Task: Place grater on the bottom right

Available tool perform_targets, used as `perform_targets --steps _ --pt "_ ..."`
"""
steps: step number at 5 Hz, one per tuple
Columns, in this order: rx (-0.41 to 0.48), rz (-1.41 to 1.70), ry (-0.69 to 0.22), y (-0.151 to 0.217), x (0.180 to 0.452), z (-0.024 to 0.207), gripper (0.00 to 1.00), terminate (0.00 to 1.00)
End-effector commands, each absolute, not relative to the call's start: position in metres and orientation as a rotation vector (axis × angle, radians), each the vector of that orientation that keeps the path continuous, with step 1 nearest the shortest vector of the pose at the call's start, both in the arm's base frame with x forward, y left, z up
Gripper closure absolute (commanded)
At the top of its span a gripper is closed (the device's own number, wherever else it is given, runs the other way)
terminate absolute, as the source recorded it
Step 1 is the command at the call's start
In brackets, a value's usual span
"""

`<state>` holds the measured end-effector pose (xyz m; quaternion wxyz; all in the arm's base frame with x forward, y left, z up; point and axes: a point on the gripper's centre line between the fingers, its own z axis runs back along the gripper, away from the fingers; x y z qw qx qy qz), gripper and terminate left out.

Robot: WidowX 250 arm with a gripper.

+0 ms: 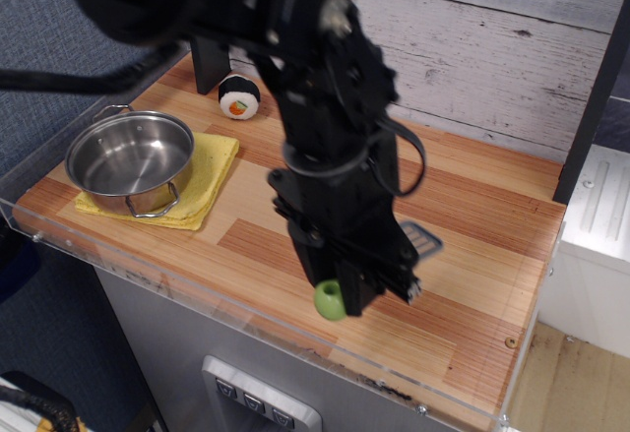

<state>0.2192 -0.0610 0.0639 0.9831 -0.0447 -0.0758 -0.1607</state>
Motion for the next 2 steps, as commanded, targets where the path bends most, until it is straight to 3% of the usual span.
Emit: perform_targets --steps 1,2 --pt "-0.082 -0.416 -0.151 -0.0596 0.2275 0.0422 1.00 0.00" --pt "-0.092 -0.452 -0.179 -0.0630 0.2328 0.0343 1.00 0.00"
